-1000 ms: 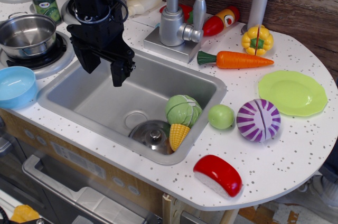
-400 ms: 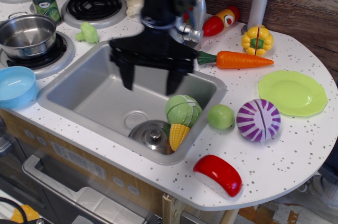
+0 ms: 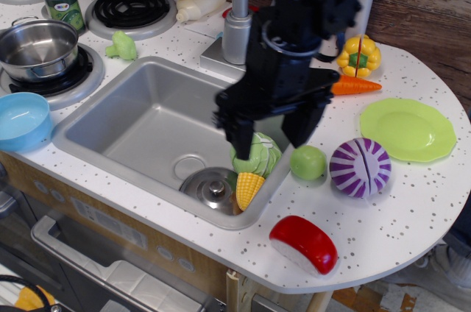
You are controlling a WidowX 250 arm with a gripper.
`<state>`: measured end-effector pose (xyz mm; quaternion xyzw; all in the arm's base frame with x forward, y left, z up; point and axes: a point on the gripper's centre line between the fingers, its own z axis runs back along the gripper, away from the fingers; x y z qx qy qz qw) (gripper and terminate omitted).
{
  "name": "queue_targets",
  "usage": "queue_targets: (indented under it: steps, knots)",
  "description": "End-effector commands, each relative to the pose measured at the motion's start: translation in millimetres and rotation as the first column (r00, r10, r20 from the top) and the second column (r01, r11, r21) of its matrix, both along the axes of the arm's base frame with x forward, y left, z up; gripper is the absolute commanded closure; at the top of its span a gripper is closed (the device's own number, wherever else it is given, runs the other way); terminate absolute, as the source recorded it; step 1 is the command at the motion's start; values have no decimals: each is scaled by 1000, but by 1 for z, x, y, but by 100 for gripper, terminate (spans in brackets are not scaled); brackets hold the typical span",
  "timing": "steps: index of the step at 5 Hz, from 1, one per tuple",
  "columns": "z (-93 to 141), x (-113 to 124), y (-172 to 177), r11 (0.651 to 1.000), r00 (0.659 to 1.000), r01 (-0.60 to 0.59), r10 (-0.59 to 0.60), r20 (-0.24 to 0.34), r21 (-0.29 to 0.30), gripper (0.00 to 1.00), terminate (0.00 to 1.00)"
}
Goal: Put sushi on plate
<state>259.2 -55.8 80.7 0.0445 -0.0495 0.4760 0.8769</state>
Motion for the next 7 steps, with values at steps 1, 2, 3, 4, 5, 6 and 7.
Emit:
queue_targets:
  steps: [1, 2, 3, 4, 5, 6, 7]
  knots:
    - [4, 1, -30, 989, 991, -131, 132, 11, -70, 0, 0]
    - [0, -2, -44, 981, 984, -178, 178, -7, -79, 0, 0]
    - [-21, -9, -53, 976, 979, -201, 202, -7, -85, 0, 0]
    - [-38, -14, -52, 971, 972, -233, 233, 0, -60, 0, 0]
    - [-47, -20, -48, 965, 966, -257, 257, 3, -58, 0, 0]
    - [-56, -30, -45, 956, 958, -287, 286, -23, -54, 0, 0]
    - [-65, -36, -44, 956, 958, -285, 285, -19, -63, 0, 0]
